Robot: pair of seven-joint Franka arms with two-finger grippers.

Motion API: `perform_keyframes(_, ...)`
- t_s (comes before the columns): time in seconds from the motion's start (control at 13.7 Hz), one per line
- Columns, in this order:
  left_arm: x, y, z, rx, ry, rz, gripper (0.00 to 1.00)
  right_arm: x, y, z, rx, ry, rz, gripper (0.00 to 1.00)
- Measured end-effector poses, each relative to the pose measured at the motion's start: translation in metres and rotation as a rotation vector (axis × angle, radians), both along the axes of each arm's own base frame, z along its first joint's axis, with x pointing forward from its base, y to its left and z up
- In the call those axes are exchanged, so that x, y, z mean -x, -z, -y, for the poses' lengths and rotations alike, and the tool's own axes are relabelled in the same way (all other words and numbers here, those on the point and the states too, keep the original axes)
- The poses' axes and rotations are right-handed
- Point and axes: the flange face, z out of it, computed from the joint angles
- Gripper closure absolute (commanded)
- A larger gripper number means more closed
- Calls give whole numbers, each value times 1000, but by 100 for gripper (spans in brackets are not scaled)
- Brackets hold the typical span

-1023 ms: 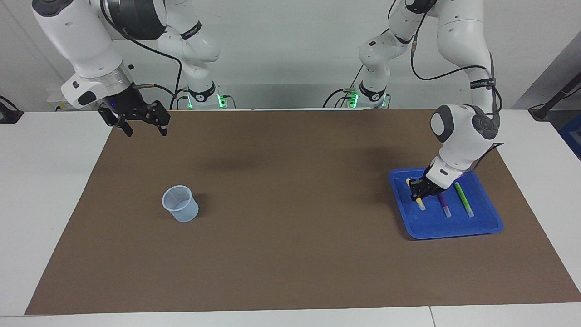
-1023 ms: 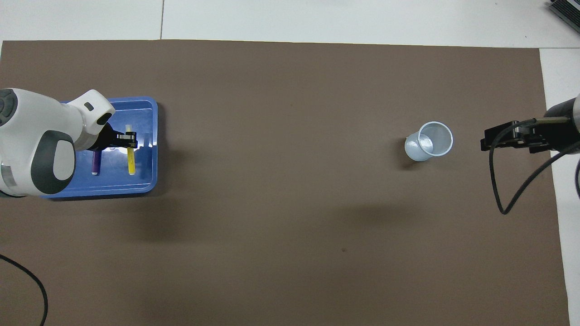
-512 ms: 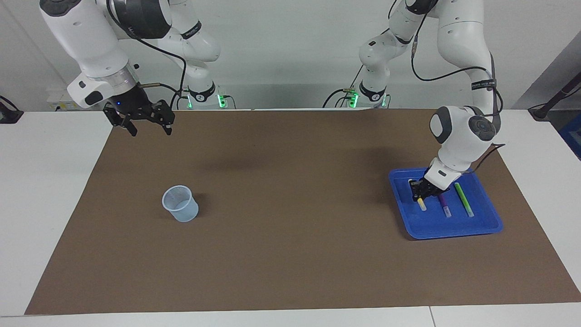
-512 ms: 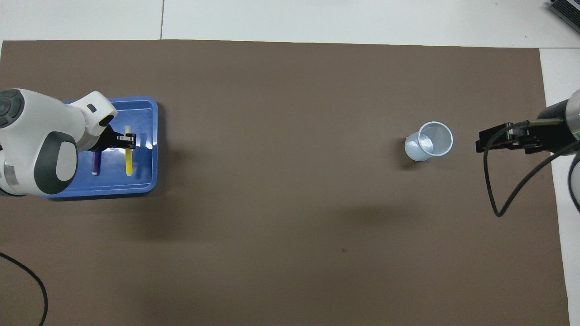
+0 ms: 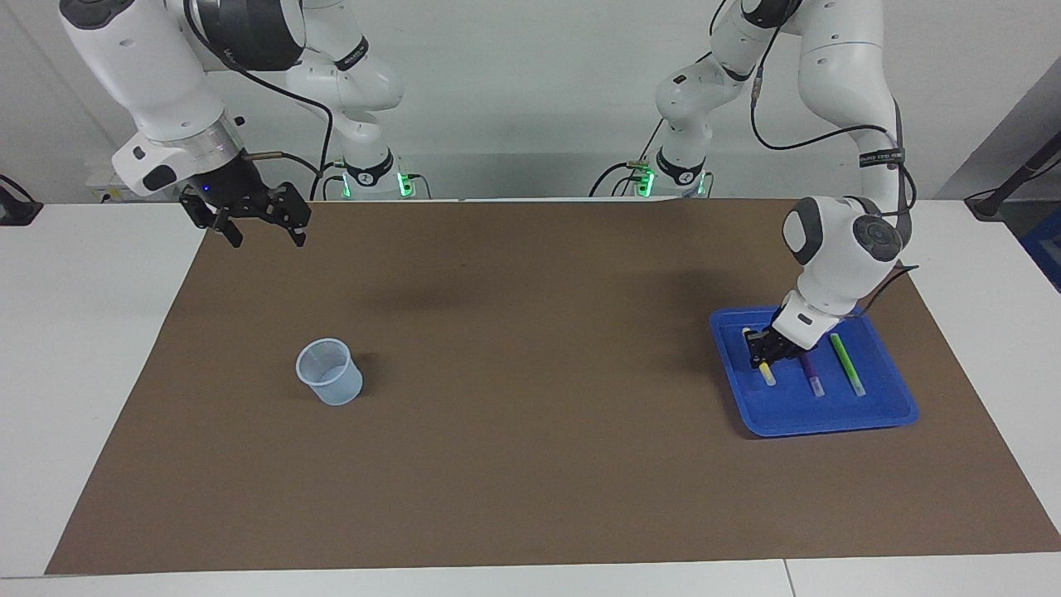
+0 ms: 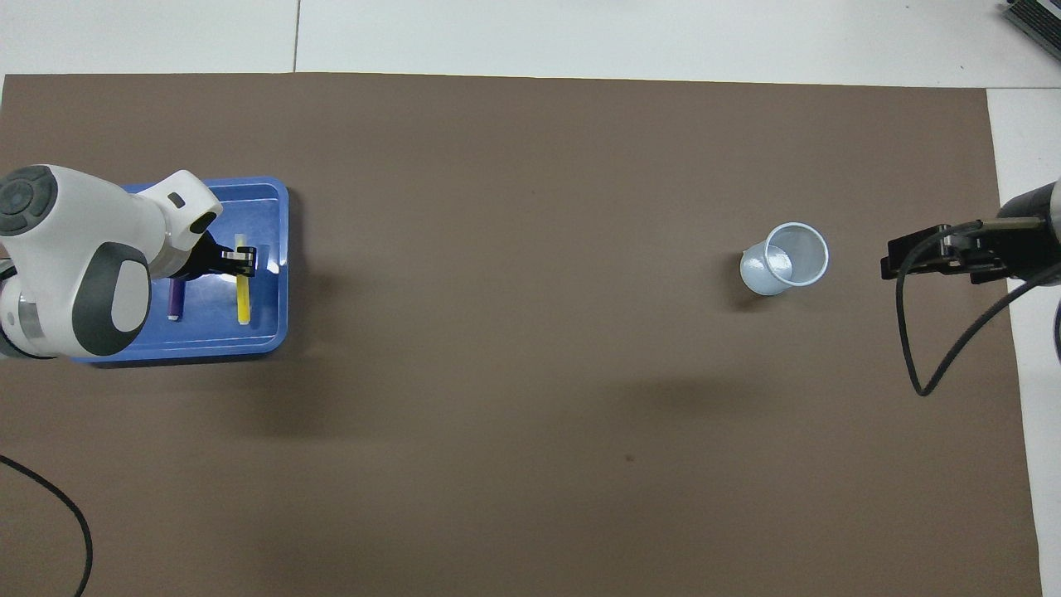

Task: Right arm passes pens to left for tray arrangement
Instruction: 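Release the yellow pen upright in the tray with the left gripper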

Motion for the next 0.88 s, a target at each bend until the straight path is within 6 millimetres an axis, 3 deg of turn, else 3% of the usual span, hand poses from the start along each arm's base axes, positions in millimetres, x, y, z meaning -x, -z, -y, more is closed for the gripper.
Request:
perform_keyframes(0.07, 0, 0, 0, 0, -5, 0, 97, 0, 0, -1, 0, -1, 0, 0)
perform_keyframes(0.15, 0, 0, 0, 0, -8, 0, 81, 0, 0, -1, 0, -2, 0, 0)
perform_keyframes(0.22, 0, 0, 0, 1, -10, 2, 77, 0, 0, -1, 0, -2, 0, 0)
perform_keyframes(0.37, -1, 0, 0, 2, -23, 5, 53, 0, 0, 0, 0, 0, 0, 0)
perform_keyframes(0.8, -2, 0, 0, 5, -35, 14, 50, 0, 0, 6, 0, 11, -1, 0)
perform_keyframes(0.88, -2, 0, 0, 5, -35, 14, 44, 0, 0, 6, 0, 11, -1, 0)
